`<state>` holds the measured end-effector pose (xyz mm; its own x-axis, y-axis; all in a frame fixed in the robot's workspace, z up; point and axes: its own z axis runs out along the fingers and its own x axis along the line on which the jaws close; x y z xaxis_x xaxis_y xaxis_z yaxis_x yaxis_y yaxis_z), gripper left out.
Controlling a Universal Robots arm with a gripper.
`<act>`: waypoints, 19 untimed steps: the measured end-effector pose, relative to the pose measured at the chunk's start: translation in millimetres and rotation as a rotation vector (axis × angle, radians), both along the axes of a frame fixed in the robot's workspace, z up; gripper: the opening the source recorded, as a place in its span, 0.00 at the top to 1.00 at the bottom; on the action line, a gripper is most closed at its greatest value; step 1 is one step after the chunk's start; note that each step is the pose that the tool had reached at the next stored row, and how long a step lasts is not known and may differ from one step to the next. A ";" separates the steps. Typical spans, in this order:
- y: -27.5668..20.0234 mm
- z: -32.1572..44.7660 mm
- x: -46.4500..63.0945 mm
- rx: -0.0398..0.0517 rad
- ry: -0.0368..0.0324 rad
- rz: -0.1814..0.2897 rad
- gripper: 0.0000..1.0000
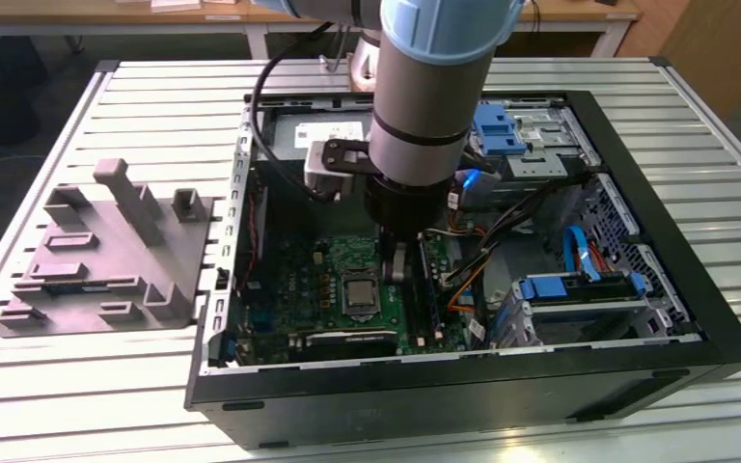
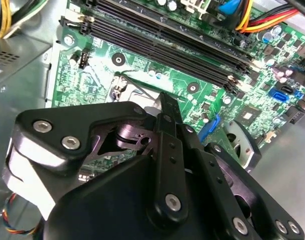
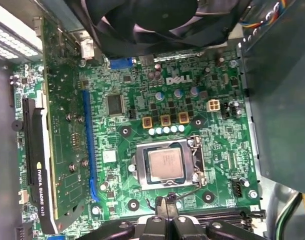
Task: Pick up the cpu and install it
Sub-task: 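Install the first cpu locking lever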
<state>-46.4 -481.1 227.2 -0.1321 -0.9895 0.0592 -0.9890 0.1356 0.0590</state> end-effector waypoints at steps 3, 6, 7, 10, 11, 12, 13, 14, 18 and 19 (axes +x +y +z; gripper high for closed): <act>-1.5 -2.4 -0.2 0.0000 0.0000 0.012 0.89; -2.8 -4.3 -0.4 0.0009 -0.0004 0.021 0.89; -3.5 -5.3 -0.8 0.0011 -0.0005 0.025 0.89; -5.5 -6.4 -1.2 0.0012 -0.0006 0.043 0.89; -5.7 -6.9 -1.3 0.0013 -0.0010 0.051 0.89; -5.9 -7.4 -1.3 0.0013 -0.0015 0.060 0.89; -6.1 -8.0 -1.3 0.0011 -0.0017 0.070 0.89; -6.1 -8.8 -1.3 0.0010 -0.0017 0.080 0.89; -6.1 -13.8 -2.1 0.0011 -0.0019 0.107 0.89; -6.1 -15.4 -2.4 0.0011 -0.0020 0.113 0.89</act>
